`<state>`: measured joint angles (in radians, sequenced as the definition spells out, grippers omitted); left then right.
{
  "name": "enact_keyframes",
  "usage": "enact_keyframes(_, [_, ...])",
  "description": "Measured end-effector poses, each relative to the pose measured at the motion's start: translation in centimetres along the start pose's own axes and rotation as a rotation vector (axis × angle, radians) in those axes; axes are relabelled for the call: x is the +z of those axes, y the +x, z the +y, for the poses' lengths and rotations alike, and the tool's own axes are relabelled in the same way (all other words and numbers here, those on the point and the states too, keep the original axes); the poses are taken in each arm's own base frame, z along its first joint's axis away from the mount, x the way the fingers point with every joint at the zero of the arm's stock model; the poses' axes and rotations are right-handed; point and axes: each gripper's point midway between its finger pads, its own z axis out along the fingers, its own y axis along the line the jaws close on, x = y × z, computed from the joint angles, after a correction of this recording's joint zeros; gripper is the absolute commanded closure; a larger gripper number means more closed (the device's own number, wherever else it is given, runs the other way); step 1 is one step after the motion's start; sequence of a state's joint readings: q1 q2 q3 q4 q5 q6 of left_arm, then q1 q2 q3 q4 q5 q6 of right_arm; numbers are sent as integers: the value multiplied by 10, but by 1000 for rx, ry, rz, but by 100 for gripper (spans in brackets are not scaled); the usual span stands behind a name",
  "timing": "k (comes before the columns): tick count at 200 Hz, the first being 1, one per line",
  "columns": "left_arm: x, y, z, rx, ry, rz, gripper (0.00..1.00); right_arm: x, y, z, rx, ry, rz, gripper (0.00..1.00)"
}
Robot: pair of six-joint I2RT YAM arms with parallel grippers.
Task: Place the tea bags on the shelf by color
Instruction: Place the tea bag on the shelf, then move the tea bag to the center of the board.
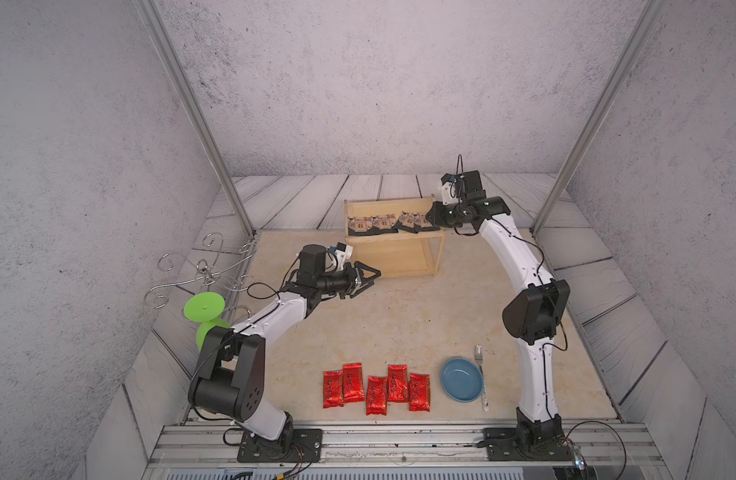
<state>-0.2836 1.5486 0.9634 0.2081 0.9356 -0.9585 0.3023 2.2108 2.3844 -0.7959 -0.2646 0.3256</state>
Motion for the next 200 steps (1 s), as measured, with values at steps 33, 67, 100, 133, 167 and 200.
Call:
enact_keyframes(33, [-3, 0, 1, -5, -2, -6, 41, 1, -1, -7, -4, 33, -6, 80])
enact_keyframes(67, [-7, -1, 0, -5, -7, -17, 41, 8, 3, -13, -5, 52, 4, 80])
enact_keyframes(100, [-13, -1, 2, -9, -36, -28, 42, 10, 5, -11, -12, 51, 8, 79])
enact_keyframes(133, [-22, 6, 16, -28, -123, -31, 43, -5, 10, 5, -48, 39, 4, 78])
enact_keyframes(167, [-37, 20, 27, -28, -238, -33, 42, -50, 51, 46, -120, 4, 9, 74])
enact_keyframes(200, [-55, 30, 29, 4, -310, -54, 40, -83, 120, 86, -204, -56, 35, 72])
